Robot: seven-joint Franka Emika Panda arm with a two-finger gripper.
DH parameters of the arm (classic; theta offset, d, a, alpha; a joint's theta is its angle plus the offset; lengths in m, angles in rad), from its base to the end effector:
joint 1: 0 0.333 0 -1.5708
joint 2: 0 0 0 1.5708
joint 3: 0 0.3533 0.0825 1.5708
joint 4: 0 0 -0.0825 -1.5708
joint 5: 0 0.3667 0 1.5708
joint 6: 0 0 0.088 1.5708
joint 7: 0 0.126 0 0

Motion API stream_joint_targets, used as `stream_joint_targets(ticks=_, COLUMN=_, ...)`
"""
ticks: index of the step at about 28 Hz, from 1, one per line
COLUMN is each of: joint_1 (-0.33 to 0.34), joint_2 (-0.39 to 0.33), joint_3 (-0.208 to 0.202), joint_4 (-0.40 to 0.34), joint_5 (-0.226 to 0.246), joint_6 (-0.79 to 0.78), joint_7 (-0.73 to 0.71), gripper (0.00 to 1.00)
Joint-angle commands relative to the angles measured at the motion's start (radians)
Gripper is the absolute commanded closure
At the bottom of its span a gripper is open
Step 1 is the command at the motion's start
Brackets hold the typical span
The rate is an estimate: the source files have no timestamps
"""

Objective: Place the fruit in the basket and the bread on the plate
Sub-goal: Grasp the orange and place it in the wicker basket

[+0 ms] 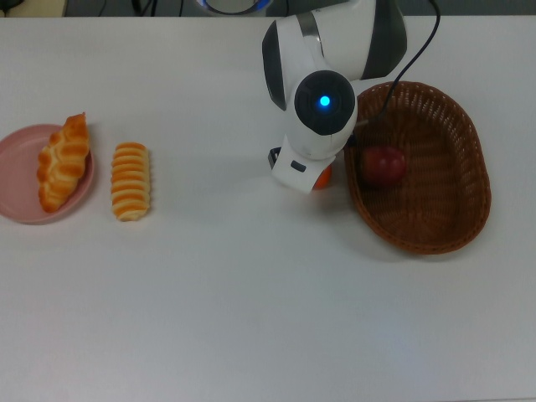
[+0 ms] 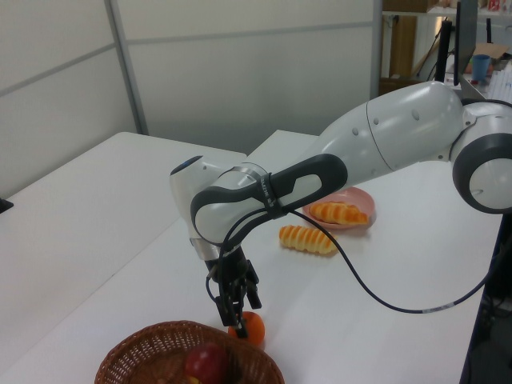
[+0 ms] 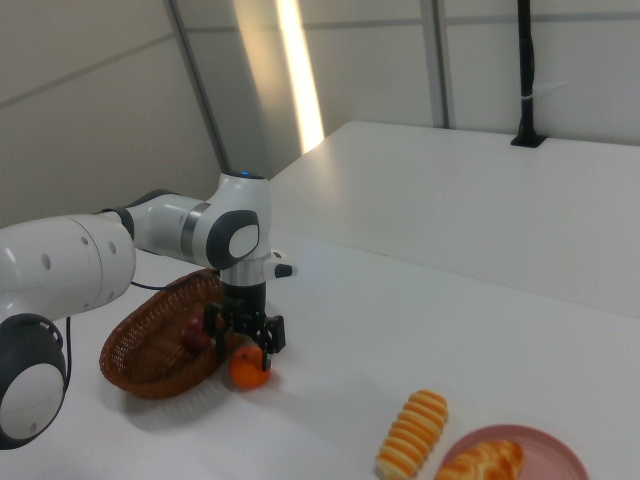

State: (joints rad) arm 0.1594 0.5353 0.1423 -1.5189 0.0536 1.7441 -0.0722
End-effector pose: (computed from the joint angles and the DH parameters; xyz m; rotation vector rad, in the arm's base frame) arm 0.6323 0.1877 0.3540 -2.9680 -0.5217 0.4825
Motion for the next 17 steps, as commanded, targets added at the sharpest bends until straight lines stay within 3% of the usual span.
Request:
stream_joint_targets(ticks=1, joint_1=0.014, joint_2=0.009, joint_3=-0.016, joint_4=-0.024, joint_5=-0.055, joint_6=0.055, joint_7=0.023, gripper=0.09)
stream_joint_targets(ticks=4, joint_1=0.012, joint_2=0.011, joint_3=-0.018, joint_4=-0.030, joint_5=-0.074, joint_6=0.061, joint_7=0.023, gripper=0.34)
stream_joint_targets(ticks=5, joint_1=0.012, joint_2=0.015, joint_3=-0.020, joint_4=-0.030, joint_5=-0.074, joint_6=0.066, joint_7=0.023, gripper=0.54)
stream_joint_targets(ticks=9, joint_1=0.012, joint_2=0.015, joint_3=-0.020, joint_4=-0.029, joint_5=-0.074, joint_6=0.068, joint_7=0.026, gripper=0.98)
stream_joint_targets(ticks=17, joint_1=0.008, joint_2=0.002, joint_3=-0.020, joint_4=-0.020, joint_5=-0.071, joint_6=0.064, joint_7=0.034, gripper=1.00)
